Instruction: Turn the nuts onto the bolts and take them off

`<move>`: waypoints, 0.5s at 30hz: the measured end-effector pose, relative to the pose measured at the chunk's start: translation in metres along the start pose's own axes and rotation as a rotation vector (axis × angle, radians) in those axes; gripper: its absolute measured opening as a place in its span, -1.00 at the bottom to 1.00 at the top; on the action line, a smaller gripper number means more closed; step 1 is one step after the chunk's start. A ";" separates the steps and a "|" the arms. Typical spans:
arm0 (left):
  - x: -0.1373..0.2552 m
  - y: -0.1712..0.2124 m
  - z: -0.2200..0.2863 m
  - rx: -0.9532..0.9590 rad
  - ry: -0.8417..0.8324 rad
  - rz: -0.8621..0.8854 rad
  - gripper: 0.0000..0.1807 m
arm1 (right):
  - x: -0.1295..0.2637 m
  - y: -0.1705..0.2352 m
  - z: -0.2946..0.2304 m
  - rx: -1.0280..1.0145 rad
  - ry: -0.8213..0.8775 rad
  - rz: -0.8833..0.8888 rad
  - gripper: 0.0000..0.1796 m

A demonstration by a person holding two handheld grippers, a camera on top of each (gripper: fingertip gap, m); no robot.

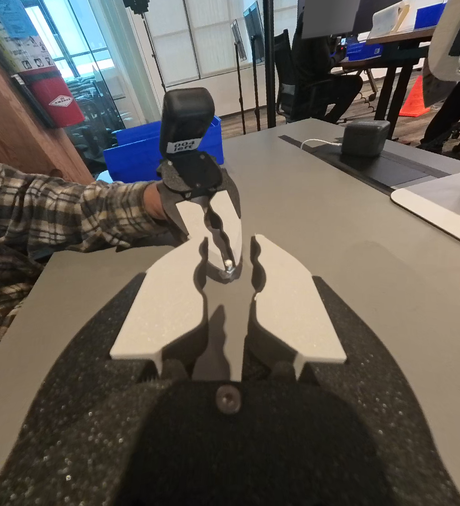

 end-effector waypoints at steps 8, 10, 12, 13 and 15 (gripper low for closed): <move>0.013 0.006 -0.006 0.008 -0.017 -0.040 -0.90 | -0.004 0.002 -0.003 0.019 -0.004 -0.037 -0.63; 0.014 0.007 -0.006 0.008 -0.008 -0.051 -0.90 | -0.005 0.003 -0.004 0.021 -0.008 -0.043 -0.63; 0.014 0.008 -0.004 0.004 0.001 -0.056 -0.88 | -0.006 0.004 -0.004 0.023 -0.009 -0.054 -0.63; 0.014 0.008 -0.004 0.001 0.003 -0.060 -0.88 | -0.007 0.005 -0.005 0.025 -0.008 -0.060 -0.63; 0.014 0.008 -0.003 -0.001 0.006 -0.068 -0.87 | -0.008 0.006 -0.005 0.028 -0.010 -0.070 -0.62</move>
Point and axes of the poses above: each gripper's, where its closed fingertips meet, x back along the fingers, y out of its underside, z = x × y across the jaws, the point moved 7 cm from there along x, back along the fingers, and after that the axes turned 3 degrees about -y, right-handed, at the moved point
